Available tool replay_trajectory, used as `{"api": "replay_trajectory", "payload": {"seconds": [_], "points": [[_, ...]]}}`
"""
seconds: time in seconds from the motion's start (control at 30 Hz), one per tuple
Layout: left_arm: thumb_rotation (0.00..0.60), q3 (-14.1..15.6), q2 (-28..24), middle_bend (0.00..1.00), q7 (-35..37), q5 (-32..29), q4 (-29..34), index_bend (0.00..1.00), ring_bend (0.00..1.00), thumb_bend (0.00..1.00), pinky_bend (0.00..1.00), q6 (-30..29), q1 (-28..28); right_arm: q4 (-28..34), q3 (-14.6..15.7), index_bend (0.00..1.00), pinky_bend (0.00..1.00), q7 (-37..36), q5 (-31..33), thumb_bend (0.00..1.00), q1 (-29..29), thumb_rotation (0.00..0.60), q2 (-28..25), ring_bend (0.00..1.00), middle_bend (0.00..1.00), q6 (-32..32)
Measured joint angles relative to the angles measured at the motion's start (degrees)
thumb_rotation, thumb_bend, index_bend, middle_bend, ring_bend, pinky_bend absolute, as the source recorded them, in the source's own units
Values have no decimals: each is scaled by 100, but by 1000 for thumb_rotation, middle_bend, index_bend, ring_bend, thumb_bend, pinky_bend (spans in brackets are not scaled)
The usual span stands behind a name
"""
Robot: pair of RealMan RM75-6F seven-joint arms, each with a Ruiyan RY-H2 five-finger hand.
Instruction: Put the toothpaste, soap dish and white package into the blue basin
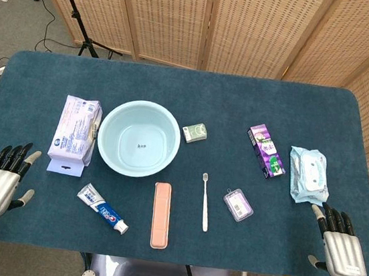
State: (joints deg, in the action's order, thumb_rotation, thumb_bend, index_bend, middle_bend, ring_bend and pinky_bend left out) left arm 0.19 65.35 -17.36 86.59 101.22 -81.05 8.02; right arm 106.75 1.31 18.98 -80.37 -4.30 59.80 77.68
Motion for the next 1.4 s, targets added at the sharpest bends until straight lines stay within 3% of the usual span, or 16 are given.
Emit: {"api": "replay_trajectory", "payload": {"seconds": [1.4], "points": [[600, 39, 11, 0, -9, -41, 18, 0, 0, 274, 0, 166, 49, 16, 28, 0, 0, -58, -11, 105, -24, 600, -21, 0, 0, -91]]}}
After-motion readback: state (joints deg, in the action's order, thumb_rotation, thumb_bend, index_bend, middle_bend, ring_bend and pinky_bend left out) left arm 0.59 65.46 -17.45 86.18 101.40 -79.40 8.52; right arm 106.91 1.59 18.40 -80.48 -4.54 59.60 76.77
